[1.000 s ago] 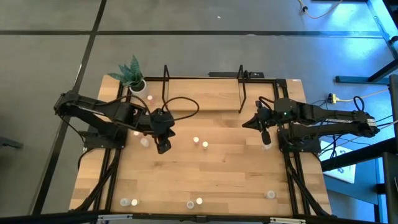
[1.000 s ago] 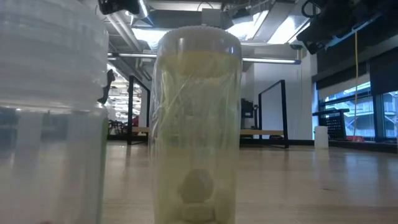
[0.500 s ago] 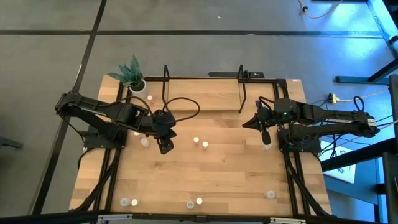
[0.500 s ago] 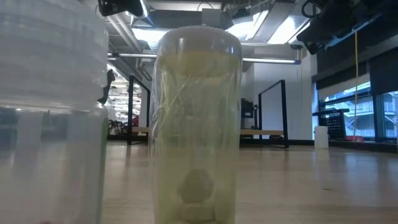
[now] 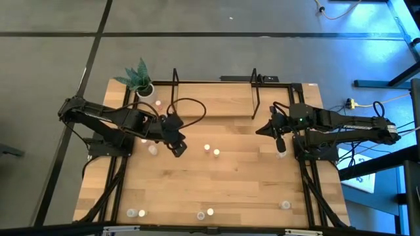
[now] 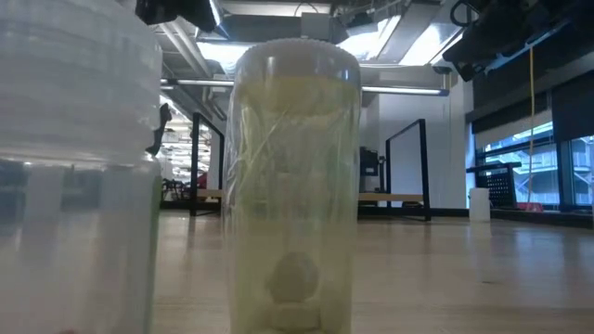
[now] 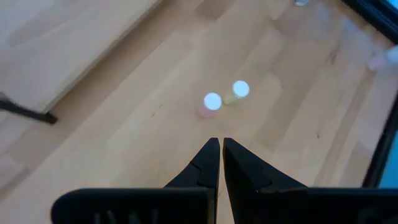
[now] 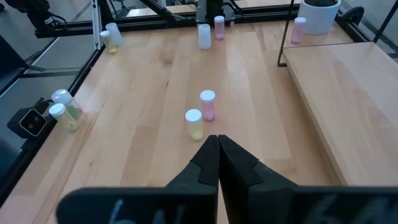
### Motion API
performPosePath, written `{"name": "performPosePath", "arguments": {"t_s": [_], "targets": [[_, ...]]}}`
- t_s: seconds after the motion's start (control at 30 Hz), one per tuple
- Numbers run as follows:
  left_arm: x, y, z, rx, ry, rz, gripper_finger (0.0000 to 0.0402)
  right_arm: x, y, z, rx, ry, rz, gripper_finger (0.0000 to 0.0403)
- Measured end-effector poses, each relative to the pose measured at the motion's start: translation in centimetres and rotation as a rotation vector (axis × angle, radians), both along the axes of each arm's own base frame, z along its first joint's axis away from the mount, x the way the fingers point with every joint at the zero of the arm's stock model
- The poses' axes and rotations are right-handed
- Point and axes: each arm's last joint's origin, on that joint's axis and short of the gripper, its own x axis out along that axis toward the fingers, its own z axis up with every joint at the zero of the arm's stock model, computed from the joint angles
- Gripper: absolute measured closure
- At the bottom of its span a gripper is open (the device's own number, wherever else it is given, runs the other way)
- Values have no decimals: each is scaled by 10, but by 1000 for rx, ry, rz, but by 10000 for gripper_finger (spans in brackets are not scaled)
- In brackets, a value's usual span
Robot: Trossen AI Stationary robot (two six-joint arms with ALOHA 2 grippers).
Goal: Pick and place medicine bottles onto shelf by color
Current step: Put the bottom right pink pill bottle on the shelf
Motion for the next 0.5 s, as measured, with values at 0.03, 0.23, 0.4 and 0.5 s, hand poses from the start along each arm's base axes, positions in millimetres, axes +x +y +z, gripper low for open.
{"name": "performPosePath", "arguments": {"t_s": [0.03, 0.23, 0.4, 0.5], "targets": [[0, 0, 0, -9, 1, 13, 388, 0, 0, 0, 0, 0, 0, 397], [-1, 0, -1, -71, -9, 100, 388, 0, 0, 0, 0, 0, 0, 397], [-2, 0, -1, -85, -8, 121, 365, 0, 0, 0, 0, 0, 0, 397], [-2, 0, -1, -86, -9, 121, 324, 0, 0, 0, 0, 0, 0, 397]]}}
